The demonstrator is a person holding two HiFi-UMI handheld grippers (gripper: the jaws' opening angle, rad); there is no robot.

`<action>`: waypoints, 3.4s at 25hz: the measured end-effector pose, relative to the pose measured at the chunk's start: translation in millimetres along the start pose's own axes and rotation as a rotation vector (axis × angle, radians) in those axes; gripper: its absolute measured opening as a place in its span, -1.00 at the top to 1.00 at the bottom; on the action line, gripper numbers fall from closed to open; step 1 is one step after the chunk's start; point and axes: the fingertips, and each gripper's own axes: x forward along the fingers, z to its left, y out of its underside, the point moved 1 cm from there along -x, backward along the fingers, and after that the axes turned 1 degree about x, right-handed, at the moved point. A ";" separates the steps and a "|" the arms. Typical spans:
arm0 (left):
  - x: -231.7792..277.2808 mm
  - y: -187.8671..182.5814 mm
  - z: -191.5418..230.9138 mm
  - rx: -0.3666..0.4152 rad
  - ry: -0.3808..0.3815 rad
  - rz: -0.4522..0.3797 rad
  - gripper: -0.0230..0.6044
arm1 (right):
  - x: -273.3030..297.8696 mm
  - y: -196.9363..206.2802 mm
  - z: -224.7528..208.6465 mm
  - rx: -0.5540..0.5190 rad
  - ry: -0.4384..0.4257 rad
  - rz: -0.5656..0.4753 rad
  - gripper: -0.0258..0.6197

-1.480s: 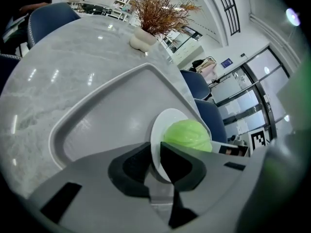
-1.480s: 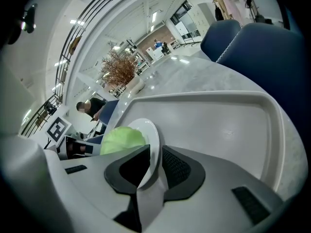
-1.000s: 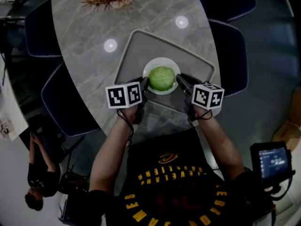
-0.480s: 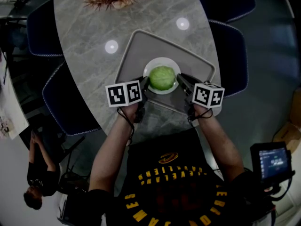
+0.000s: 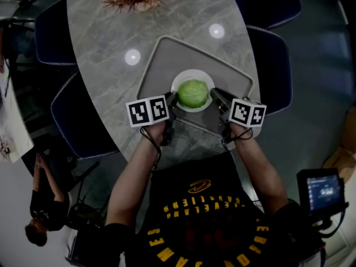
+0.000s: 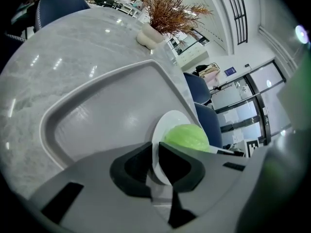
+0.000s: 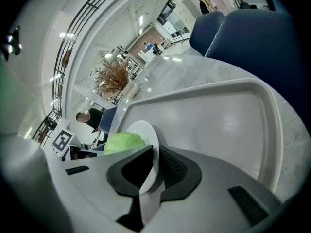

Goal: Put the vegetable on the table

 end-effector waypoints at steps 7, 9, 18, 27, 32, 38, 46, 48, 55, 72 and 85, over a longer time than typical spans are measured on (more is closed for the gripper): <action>3.8 8.5 2.5 -0.062 0.026 0.024 0.78 | 0.7 1.4 -4.2 0.011 0.002 0.020 0.78; 4.0 8.2 3.6 -0.076 0.030 0.026 0.79 | 1.5 1.1 -3.9 0.023 -0.003 0.025 0.79; -10.6 10.5 -8.1 -0.109 0.069 -0.003 0.80 | -13.4 -1.2 5.6 0.055 -0.037 0.027 0.79; -31.8 22.4 -8.2 -0.126 0.093 -0.050 0.81 | -21.9 9.6 21.1 0.023 -0.063 0.028 0.79; -47.9 37.9 2.3 -0.156 0.103 -0.075 0.81 | -22.5 25.9 35.0 0.002 -0.074 0.044 0.79; -61.9 51.9 16.0 -0.199 0.108 -0.101 0.81 | -17.9 39.1 49.0 -0.037 -0.089 0.071 0.79; -77.7 66.7 27.9 -0.219 0.098 -0.135 0.81 | -14.0 57.3 60.7 -0.072 -0.104 0.107 0.79; -93.3 79.5 35.5 -0.218 0.101 -0.141 0.81 | -17.3 74.0 73.5 -0.083 -0.104 0.110 0.79; -115.3 92.4 49.4 -0.236 0.092 -0.154 0.81 | -15.0 93.6 92.9 -0.106 -0.110 0.142 0.79; -176.9 144.9 142.0 -0.283 0.084 -0.175 0.81 | 28.3 187.3 154.0 -0.166 -0.105 0.210 0.79; -176.6 166.2 159.0 -0.324 0.055 -0.159 0.81 | 35.9 210.5 151.8 -0.182 -0.087 0.271 0.79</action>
